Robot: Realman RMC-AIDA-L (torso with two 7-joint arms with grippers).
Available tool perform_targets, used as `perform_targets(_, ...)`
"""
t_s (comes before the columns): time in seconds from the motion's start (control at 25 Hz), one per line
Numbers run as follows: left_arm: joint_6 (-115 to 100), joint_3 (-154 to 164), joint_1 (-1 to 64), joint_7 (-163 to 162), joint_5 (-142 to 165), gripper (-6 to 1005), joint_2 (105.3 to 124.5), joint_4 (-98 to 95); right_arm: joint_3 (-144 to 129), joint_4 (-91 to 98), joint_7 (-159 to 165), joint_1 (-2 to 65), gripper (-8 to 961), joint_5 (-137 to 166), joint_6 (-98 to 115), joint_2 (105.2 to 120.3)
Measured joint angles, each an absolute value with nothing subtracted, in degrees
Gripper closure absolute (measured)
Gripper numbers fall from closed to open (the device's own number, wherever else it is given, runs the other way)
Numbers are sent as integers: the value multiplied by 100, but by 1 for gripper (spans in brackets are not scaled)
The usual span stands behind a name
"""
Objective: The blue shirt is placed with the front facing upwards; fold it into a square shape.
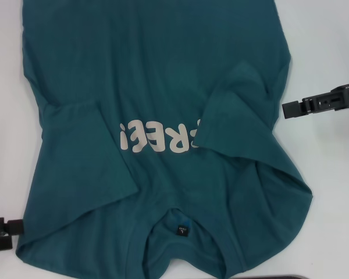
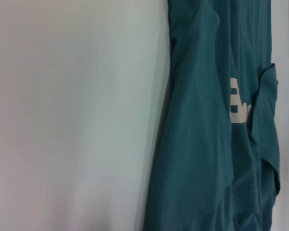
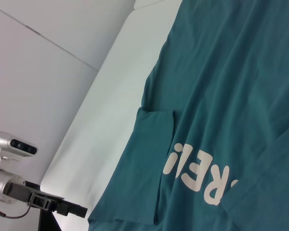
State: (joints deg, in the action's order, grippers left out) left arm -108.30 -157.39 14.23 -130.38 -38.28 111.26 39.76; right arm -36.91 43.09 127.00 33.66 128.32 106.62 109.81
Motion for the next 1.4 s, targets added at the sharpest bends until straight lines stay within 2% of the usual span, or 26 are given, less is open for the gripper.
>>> perform_targets(1.4,-10681,-15725,1636,-13236,-3383,220,11260,4032,-3691,4307,12699,3382,73,12831,10608,10977)
